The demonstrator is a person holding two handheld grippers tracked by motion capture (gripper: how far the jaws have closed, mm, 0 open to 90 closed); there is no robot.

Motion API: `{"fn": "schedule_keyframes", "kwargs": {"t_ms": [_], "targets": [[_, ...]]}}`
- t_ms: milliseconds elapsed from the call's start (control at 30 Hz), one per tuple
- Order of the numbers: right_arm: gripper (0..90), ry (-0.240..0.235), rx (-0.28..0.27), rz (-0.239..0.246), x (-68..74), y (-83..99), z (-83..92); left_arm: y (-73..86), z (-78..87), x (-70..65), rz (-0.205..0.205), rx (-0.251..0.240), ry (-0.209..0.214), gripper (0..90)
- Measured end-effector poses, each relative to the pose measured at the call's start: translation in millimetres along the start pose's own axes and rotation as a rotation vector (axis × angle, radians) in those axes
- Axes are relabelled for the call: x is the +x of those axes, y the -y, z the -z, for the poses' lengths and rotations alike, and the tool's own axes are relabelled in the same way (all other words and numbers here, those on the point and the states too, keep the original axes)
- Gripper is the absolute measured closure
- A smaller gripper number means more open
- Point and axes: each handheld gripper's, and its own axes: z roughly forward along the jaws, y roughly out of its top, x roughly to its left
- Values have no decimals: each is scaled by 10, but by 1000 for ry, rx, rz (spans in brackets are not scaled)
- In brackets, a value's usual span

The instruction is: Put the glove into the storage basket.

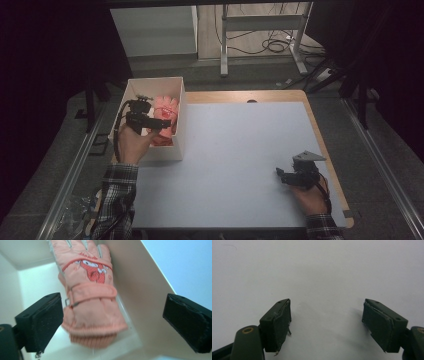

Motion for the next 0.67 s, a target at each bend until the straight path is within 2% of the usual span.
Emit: {"fn": "schedule_keyframes", "kwargs": {"t_ms": [167,333,533,667], "targets": [[235,0,0,1,0,-1,0,208,220,-31,-9,-43,23,25],[236,0,1,1,0,-1,0,472,345,-76,-16,-66,30,25],[235,1,3,-1,2,-2,2,824,373,-105,-8,-79,51,18],[235,0,1,-2,3,1,1,967,372,-118,-9,-85,49,18]]}}
